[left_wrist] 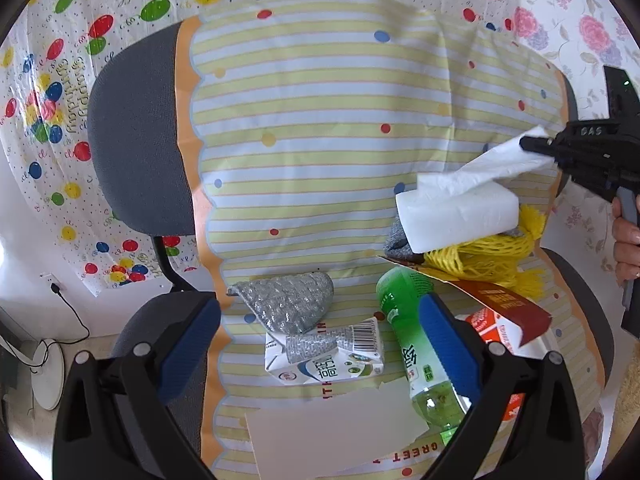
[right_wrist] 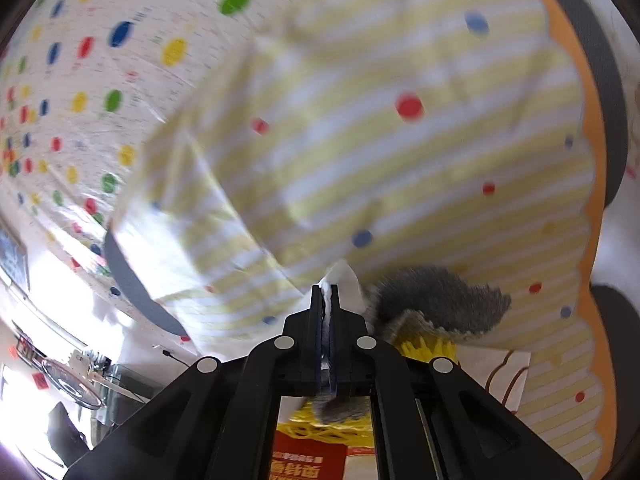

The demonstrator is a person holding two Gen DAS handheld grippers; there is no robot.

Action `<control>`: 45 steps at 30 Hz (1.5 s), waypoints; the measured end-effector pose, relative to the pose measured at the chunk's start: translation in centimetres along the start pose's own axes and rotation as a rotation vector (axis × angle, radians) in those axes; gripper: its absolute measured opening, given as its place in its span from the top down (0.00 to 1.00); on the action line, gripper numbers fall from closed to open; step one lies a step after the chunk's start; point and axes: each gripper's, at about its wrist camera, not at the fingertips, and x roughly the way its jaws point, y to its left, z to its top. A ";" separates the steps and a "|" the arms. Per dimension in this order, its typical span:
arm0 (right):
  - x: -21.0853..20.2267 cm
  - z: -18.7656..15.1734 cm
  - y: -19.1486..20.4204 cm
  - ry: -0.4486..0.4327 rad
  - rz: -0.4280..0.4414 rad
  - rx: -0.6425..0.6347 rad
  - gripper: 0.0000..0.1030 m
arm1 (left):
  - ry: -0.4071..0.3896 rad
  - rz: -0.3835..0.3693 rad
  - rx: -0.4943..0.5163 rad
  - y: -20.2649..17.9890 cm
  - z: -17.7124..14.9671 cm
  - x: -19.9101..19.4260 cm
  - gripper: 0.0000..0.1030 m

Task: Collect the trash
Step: 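Grasp the white tissue with the right tool while the left tool grasps the white foam block, then carry the tissue and foam block over the pink bin with both tools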

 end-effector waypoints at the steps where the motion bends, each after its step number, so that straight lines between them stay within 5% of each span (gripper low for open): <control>1: -1.2 0.0 0.7 -0.022 0.010 -0.024 0.98 | -0.006 0.001 0.004 0.0 -0.1 -0.4 0.06; 6: -9.7 -1.2 4.7 -0.187 0.036 -0.175 0.99 | -0.027 -0.001 0.008 0.1 -0.5 -2.5 0.06; 8: -12.9 -1.9 5.9 -0.232 -0.031 -0.233 0.99 | -0.033 -0.012 0.004 0.0 -0.6 -3.1 0.07; 12: -16.4 -3.8 6.7 -0.285 -0.188 -0.336 0.98 | -0.021 -0.085 0.000 -1.2 0.2 -3.8 0.25; 16: -17.1 -6.0 4.9 -0.277 -0.327 -0.394 0.98 | -0.024 -0.139 0.053 -3.6 1.1 -3.1 0.43; 19: -16.6 -6.9 2.4 -0.224 -0.348 -0.389 0.98 | -0.017 -0.204 0.071 -4.6 2.0 -1.0 0.41; 22: -15.5 -7.7 0.6 -0.181 -0.359 -0.381 0.98 | -0.047 -0.272 0.089 -4.5 2.4 1.5 0.27; 29: -12.9 -8.0 -1.4 -0.134 -0.342 -0.362 0.98 | 0.016 -0.415 -0.002 -3.1 3.4 6.2 0.27; 34: -11.6 -8.2 -1.3 -0.117 -0.321 -0.368 0.98 | 0.034 -0.527 -0.035 -2.8 3.5 8.2 0.56; 39: -11.9 -8.4 -0.8 -0.124 -0.315 -0.374 0.98 | 0.014 -0.533 -0.007 -3.4 3.1 8.2 0.78; 45: -15.7 -8.9 0.8 -0.194 -0.342 -0.391 0.98 | -0.150 -0.443 -0.017 -2.8 3.8 1.4 0.81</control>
